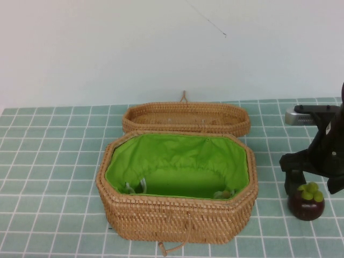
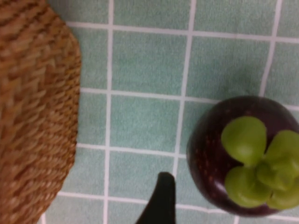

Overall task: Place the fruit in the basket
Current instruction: Pick up the mangosteen on the table, then place the mangosteen on the basket

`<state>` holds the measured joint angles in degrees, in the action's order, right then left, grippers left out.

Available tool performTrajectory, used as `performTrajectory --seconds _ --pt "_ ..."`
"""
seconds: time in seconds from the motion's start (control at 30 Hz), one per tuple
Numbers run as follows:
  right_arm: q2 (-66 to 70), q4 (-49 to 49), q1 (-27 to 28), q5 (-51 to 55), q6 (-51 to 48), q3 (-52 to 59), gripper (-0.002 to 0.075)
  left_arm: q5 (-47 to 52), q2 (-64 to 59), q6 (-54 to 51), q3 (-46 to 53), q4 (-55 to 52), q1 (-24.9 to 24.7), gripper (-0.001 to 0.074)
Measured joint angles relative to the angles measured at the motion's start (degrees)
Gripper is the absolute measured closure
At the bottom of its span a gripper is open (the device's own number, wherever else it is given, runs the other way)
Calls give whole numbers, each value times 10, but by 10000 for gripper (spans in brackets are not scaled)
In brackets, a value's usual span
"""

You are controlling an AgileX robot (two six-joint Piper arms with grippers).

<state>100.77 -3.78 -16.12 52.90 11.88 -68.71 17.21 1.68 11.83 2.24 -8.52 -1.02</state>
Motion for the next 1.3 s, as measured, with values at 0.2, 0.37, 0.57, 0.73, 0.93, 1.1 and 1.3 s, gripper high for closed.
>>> performTrajectory --seconds 0.2,0.37,0.57,0.73,0.93,1.1,1.3 --pt "30 -5 0 2 2 3 0 0 0 0 0 0 0 735" --pt "52 -6 0 0 2 4 7 0 0 0 0 0 0 735" --pt "57 -2 0 -4 15 4 215 0 0 0 0 0 0 735" --pt "57 0 0 -9 14 4 398 0 0 0 0 0 0 735" --pt "29 3 0 -11 -2 -17 396 0 0 0 0 0 0 735" --pt "-5 10 0 36 -19 -90 396 0 0 0 0 0 0 734" --pt "-36 7 -13 119 -39 -206 396 0 0 0 0 0 0 735"
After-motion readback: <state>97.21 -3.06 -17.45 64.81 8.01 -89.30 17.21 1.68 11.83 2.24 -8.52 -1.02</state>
